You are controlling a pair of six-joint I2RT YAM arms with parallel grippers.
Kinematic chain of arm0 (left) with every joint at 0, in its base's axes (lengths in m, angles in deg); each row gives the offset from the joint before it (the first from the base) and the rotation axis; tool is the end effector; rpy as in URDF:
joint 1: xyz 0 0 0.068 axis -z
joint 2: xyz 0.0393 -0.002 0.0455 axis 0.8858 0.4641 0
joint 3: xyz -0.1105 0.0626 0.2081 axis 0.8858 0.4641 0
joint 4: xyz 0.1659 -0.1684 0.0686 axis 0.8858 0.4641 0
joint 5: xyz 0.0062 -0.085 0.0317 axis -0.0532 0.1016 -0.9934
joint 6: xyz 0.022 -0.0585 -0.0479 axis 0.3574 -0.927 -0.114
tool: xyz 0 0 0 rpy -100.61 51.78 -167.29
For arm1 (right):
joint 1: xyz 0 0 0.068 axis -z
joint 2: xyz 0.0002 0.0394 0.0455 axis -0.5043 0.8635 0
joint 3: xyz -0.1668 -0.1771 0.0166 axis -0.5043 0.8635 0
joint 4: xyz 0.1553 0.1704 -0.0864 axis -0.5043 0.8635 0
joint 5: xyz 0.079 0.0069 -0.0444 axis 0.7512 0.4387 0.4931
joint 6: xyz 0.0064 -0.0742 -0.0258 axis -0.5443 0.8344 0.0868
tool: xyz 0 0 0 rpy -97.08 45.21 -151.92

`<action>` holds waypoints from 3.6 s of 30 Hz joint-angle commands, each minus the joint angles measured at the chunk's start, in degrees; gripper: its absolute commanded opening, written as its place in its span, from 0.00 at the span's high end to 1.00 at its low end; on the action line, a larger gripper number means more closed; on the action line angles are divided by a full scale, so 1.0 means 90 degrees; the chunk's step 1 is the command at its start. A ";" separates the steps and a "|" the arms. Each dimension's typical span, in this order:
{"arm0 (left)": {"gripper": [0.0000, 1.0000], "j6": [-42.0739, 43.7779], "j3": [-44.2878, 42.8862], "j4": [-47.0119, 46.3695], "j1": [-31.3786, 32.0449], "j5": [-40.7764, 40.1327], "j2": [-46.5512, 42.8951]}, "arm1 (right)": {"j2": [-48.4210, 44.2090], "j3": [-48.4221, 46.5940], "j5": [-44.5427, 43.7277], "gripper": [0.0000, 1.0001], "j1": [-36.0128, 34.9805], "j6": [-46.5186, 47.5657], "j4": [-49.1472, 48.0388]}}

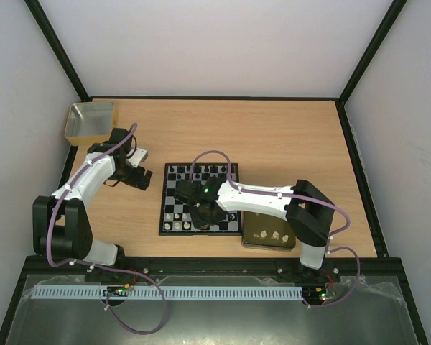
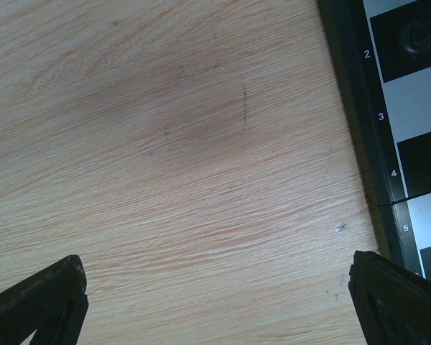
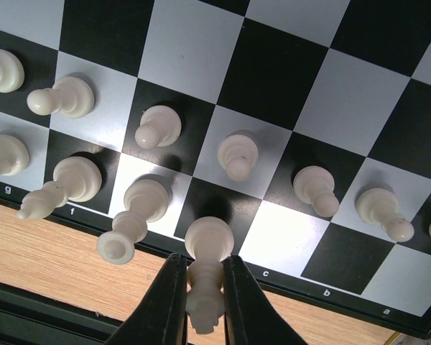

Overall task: Set up the chess pieces on the board
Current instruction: Place the chess piece on the chessboard, then pick up the chess piece from the storage box.

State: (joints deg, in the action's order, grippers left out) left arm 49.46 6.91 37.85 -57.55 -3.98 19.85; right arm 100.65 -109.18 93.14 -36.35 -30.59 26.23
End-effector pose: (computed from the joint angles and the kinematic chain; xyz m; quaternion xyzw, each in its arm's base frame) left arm 0.2675 -0.0256 0.1709 0.1517 0.9746 -0.0110 0.1644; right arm 0.1248 0.3152 0.1491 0.1825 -0.9748 -0.1283 0.0073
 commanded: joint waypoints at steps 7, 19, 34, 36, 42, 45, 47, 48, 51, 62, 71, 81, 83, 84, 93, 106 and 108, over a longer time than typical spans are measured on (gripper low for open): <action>0.01 0.0032 0.0011 0.0124 -0.0045 0.0030 -0.0116 | 0.0165 -0.0151 -0.0096 0.87 -0.0028 0.0080 -0.0018; 0.01 0.0036 0.0011 0.0124 -0.0055 0.0030 -0.0114 | 0.0165 -0.0173 -0.0139 0.75 -0.0031 0.0064 0.0012; 0.01 0.0040 0.0011 0.0124 -0.0094 0.0043 -0.0113 | -0.2045 0.0505 -0.1109 0.74 0.0707 -0.0494 0.1140; 0.01 0.0044 0.0018 0.0124 -0.0094 0.0044 -0.0121 | -0.2515 0.1149 -0.1118 0.73 0.0995 -0.0577 0.1136; 0.01 0.0047 0.0018 0.0116 -0.0094 0.0040 -0.0111 | -0.3514 0.2716 -0.0947 0.57 0.1522 -0.0793 0.0845; 0.01 0.0041 0.0020 0.0111 -0.0094 0.0034 -0.0107 | -0.3748 0.3222 -0.0863 0.57 0.1672 -0.0819 0.0697; 0.01 0.0040 0.0017 0.0115 -0.0094 0.0030 -0.0106 | -0.3889 0.3517 -0.0805 0.57 0.1756 -0.0841 0.0533; 0.01 0.0042 0.0018 0.0119 -0.0094 0.0031 -0.0104 | -0.3956 0.3639 -0.0726 0.57 0.1804 -0.0854 0.0446; 0.01 0.0040 0.0017 0.0121 -0.0094 0.0030 -0.0097 | -0.4042 0.3916 -0.0618 0.57 0.1872 -0.0890 0.0224; 0.01 0.0054 0.0021 0.0124 -0.0094 0.0048 -0.0073 | -0.3993 0.4147 -0.0305 0.67 0.1886 -0.0842 -0.0055; 0.01 0.0060 0.0016 0.0134 -0.0094 0.0069 -0.0038 | -0.4063 0.4477 -0.0226 0.69 0.1888 -0.0873 -0.0083; 0.01 0.0067 0.0012 0.0143 -0.0094 0.0079 0.0001 | -0.4008 0.4512 -0.0268 0.80 0.1887 -0.0852 -0.0238; 0.01 0.0069 0.0011 0.0142 -0.0094 0.0078 0.0001 | -0.3992 0.4544 -0.0234 0.84 0.1894 -0.0859 -0.0275; 0.01 0.0070 0.0011 0.0143 -0.0095 0.0078 0.0006 | -0.3982 0.4560 -0.0224 0.85 0.1891 -0.0856 -0.0284; 0.01 0.0059 0.0017 0.0143 -0.0094 0.0069 -0.0001 | -0.3969 0.4525 -0.0286 0.91 0.1889 -0.0830 -0.0214; 0.01 0.0050 0.0011 0.0134 -0.0094 0.0050 -0.0008 | -0.3909 0.4344 -0.0444 0.92 0.1894 -0.0783 -0.0098; 0.01 0.0050 0.0011 0.0135 -0.0094 0.0050 -0.0006 | -0.3891 0.4280 -0.0504 0.92 0.1893 -0.0768 -0.0027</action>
State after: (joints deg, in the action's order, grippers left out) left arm 49.63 6.91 37.87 -57.94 -3.76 19.85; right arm 65.17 -68.90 91.23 -19.54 -38.04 23.72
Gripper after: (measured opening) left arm 0.991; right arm 0.083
